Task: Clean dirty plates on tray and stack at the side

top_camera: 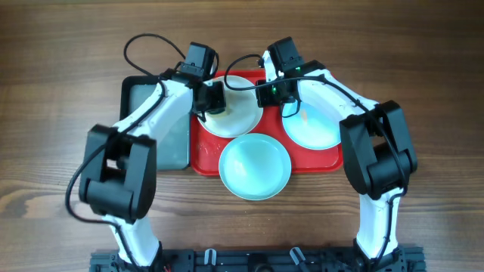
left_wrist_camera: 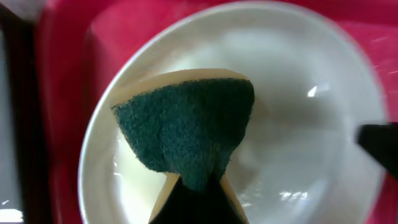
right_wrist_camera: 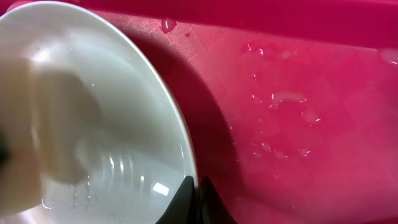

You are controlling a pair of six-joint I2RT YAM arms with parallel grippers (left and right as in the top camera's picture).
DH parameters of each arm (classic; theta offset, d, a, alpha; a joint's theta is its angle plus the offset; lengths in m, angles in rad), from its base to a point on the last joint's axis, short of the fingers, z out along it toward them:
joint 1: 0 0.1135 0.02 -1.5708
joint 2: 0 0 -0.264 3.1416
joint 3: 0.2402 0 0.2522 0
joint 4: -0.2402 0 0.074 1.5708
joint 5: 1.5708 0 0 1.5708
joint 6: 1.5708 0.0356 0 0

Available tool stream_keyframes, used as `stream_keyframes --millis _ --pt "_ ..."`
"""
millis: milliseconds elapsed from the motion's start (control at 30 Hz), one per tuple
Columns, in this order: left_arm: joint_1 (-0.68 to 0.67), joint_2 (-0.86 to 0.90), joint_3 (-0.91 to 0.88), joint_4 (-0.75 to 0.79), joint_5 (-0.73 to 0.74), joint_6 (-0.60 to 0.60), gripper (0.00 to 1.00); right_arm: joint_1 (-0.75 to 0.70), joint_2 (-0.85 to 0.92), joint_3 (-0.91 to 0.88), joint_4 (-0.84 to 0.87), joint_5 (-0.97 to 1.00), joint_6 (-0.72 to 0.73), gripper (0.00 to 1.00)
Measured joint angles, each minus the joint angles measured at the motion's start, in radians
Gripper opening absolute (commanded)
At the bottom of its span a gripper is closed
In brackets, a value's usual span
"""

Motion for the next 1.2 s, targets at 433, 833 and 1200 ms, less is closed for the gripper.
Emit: stream_keyframes --millis 433,833,1200 --pt "0.001 0.063 0.002 0.124 0.103 -0.003 0.04 0.000 0.000 0.000 0.000 0.001 0.000 0.04" --pt "0.001 0.064 0.002 0.124 0.144 -0.003 0.04 0.000 0.000 0.000 0.000 0.001 0.000 0.04" --pt "0.001 0.071 0.002 0.124 0.246 -0.003 0.04 0.000 0.000 0.000 0.000 0.000 0.000 0.04"
